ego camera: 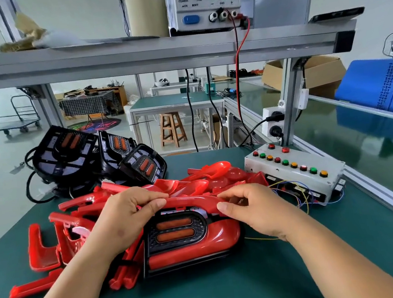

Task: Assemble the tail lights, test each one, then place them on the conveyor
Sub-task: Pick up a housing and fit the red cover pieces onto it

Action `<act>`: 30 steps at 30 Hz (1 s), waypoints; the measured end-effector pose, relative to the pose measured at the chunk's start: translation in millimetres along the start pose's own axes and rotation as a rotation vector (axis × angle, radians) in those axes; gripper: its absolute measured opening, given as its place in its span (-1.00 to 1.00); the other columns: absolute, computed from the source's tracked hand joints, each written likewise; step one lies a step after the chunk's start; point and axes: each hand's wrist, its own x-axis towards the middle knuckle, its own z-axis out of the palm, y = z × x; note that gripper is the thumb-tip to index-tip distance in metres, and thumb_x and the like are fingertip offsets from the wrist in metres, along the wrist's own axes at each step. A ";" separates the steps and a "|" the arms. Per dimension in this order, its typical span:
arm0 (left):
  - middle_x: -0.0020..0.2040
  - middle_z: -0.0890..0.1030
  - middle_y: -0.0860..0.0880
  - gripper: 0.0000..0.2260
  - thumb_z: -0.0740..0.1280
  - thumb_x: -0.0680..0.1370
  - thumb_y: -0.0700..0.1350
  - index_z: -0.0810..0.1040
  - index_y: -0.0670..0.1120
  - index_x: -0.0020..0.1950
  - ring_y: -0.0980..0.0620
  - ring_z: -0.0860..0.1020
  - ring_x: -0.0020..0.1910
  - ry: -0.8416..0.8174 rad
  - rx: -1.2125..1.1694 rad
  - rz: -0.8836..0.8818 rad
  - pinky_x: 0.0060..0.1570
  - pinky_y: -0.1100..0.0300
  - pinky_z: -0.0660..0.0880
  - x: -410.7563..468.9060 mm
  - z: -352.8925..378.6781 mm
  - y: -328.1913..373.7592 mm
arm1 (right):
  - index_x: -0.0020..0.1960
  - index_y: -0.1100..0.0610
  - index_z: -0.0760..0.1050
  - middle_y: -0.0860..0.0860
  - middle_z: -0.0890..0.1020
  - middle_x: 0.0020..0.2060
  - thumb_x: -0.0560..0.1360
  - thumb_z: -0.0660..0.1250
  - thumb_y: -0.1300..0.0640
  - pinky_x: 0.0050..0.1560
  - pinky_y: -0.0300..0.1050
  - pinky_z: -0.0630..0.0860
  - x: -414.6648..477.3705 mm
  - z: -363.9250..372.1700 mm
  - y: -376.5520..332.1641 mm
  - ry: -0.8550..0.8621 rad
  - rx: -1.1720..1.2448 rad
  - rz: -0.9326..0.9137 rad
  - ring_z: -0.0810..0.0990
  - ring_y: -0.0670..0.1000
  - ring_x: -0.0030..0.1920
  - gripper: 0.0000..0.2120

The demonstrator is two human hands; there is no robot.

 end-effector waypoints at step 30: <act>0.01 0.70 -0.07 -0.75 0.49 0.39 -0.07 0.68 0.13 0.04 -0.10 0.65 0.04 -0.118 -0.501 -0.376 0.16 -0.06 0.55 -7.7 3.8 -10.4 | 0.02 0.31 0.64 0.16 0.71 -0.04 0.48 0.44 0.17 0.26 0.08 0.51 4.0 20.4 -1.4 -0.025 0.676 0.362 0.66 0.17 0.08 -0.79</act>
